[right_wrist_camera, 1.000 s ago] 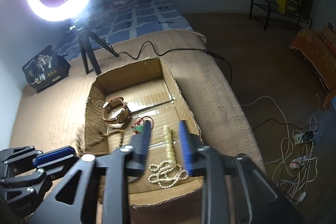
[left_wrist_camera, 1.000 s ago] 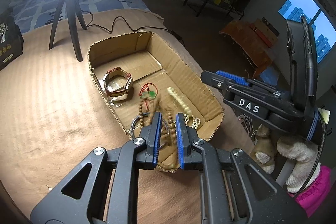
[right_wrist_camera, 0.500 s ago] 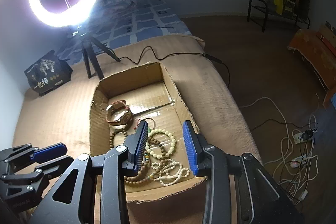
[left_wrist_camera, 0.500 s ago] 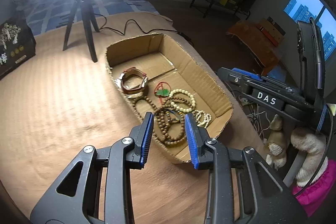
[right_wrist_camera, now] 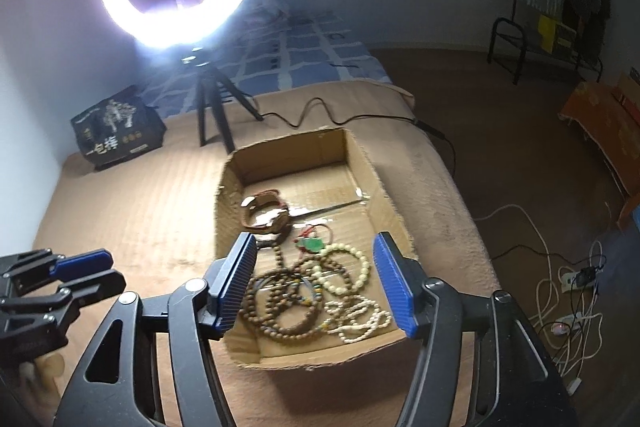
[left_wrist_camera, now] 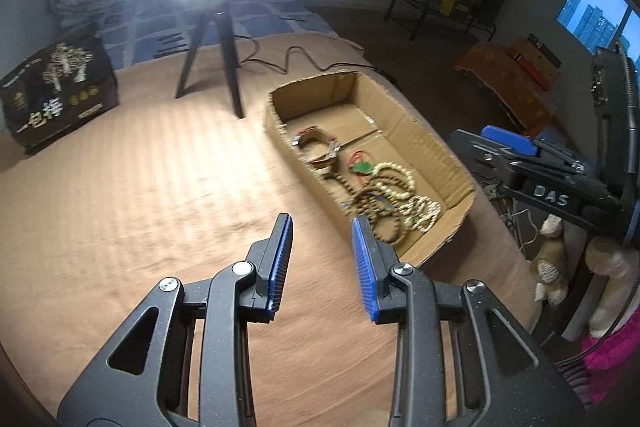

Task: Organize jewelry
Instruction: 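Move both tools back over the two pearl earrings on the blanket, then grasp one pearl earring with the right tool while the left tool grasps the other, then lift and carry both pearl earrings with both tools over the box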

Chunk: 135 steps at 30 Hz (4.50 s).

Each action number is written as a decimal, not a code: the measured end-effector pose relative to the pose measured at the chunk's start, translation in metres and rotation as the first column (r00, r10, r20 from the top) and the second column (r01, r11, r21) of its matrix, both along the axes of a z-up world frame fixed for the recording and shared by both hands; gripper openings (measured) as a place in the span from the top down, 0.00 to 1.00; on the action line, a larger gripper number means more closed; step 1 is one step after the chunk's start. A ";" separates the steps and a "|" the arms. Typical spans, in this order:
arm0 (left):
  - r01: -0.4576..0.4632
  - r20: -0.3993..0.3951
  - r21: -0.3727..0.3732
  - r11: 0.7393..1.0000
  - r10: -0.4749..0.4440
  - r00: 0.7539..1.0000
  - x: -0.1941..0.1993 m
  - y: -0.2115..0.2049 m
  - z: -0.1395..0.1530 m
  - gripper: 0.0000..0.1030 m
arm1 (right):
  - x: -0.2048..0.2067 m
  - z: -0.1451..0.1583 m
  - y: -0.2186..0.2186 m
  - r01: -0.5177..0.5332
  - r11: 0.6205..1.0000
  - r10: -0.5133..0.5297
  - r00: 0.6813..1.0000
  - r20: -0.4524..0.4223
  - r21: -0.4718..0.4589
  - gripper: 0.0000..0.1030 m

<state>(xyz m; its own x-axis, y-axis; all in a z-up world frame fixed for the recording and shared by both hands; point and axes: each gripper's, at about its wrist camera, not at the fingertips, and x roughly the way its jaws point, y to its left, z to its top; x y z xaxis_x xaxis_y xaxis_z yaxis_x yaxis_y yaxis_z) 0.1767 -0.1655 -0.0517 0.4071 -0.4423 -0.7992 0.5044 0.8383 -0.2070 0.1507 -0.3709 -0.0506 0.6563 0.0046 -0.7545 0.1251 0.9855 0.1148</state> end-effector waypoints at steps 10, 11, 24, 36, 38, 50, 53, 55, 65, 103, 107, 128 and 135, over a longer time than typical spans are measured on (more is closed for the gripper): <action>-0.051 0.008 0.054 0.997 0.051 0.999 -0.007 0.067 -0.006 0.70 | -0.016 0.002 0.051 -0.123 0.992 0.124 0.992 0.031 -0.027 0.23; -0.056 0.004 0.061 0.997 0.056 0.998 -0.008 0.075 -0.009 0.70 | -0.017 0.001 0.055 -0.133 0.991 0.134 0.990 0.035 -0.029 0.22; -0.076 -0.069 0.071 0.995 0.081 0.994 -0.034 0.140 -0.036 0.70 | -0.014 -0.030 0.121 -0.309 0.950 0.311 0.947 -0.078 0.042 0.23; 0.044 -0.214 0.026 0.999 -0.038 0.976 -0.064 0.139 -0.082 0.70 | 0.012 -0.068 0.164 -0.347 0.900 0.402 0.896 -0.191 0.264 0.52; 0.062 -0.229 0.030 0.998 -0.053 0.972 -0.067 0.136 -0.090 0.70 | 0.016 -0.075 0.172 -0.345 0.894 0.410 0.889 -0.206 0.286 0.58; 0.095 -0.262 0.025 0.995 -0.086 0.961 -0.067 0.130 -0.106 0.76 | 0.037 -0.114 0.220 -0.373 0.875 0.461 0.837 -0.295 0.308 0.79; 0.092 -0.262 0.026 0.995 -0.082 0.962 -0.066 0.131 -0.108 0.76 | 0.041 -0.119 0.226 -0.376 0.875 0.464 0.832 -0.305 0.306 0.81; 0.087 -0.261 0.024 0.996 -0.078 0.962 -0.064 0.133 -0.108 0.76 | 0.042 -0.123 0.230 -0.375 0.874 0.465 0.830 -0.309 0.309 0.83; 0.092 -0.253 0.042 0.995 -0.078 0.964 -0.067 0.125 -0.111 0.76 | 0.046 -0.136 0.253 -0.401 0.884 0.464 0.818 -0.339 0.242 0.88; 0.059 -0.179 0.052 0.997 -0.049 0.983 -0.067 0.120 -0.101 0.83 | 0.033 -0.104 0.184 -0.367 0.905 0.413 0.878 -0.241 0.213 0.93; 0.044 -0.159 0.026 0.999 -0.039 0.986 -0.064 0.122 -0.091 0.83 | 0.028 -0.087 0.173 -0.366 0.912 0.400 0.893 -0.206 0.186 0.93; 0.033 0.010 -0.097 0.995 -0.033 0.999 -0.013 0.063 -0.026 0.83 | 0.021 -0.021 0.056 -0.184 0.981 0.188 0.981 -0.053 0.062 0.93; 0.049 0.056 -0.128 0.991 -0.042 0.998 0.000 0.023 -0.013 0.83 | 0.032 -0.018 0.023 -0.122 0.991 0.124 0.992 -0.035 0.045 0.93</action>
